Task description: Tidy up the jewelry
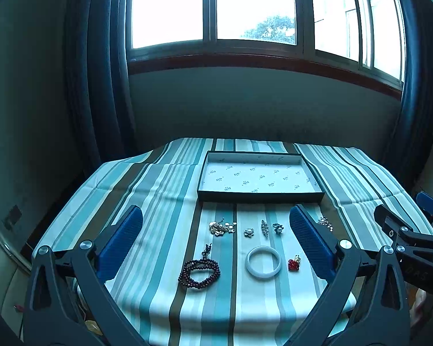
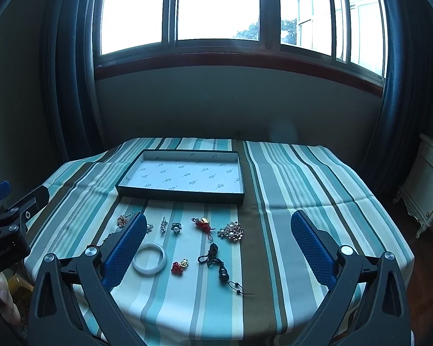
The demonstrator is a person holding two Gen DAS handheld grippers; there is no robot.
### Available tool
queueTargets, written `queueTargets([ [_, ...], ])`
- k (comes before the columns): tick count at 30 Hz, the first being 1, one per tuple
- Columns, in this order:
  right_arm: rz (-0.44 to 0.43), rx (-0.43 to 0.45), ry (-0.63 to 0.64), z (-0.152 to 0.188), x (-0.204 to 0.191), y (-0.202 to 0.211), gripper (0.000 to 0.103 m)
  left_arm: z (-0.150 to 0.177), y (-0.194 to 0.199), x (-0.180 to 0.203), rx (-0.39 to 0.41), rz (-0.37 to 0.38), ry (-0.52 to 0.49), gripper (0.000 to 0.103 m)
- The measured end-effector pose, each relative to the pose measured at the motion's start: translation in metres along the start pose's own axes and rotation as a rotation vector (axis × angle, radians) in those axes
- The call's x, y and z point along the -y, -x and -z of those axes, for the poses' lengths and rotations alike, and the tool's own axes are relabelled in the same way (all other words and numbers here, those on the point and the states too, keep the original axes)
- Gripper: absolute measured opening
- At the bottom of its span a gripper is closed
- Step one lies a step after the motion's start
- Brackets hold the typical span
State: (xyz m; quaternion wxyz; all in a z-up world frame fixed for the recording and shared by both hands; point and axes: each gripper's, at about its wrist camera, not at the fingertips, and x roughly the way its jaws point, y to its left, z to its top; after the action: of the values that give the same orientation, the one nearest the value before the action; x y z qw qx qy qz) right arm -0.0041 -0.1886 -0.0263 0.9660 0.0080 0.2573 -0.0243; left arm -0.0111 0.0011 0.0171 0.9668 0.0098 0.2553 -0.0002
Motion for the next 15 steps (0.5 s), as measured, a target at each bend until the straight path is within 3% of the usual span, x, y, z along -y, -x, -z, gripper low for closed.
queueTargets([
  [15,0.002,0.006,0.002,0.0000,-0.0002,0.0011,0.099,0.0010,-0.0007,0.0008,0.000,0.001,0.000,0.101],
])
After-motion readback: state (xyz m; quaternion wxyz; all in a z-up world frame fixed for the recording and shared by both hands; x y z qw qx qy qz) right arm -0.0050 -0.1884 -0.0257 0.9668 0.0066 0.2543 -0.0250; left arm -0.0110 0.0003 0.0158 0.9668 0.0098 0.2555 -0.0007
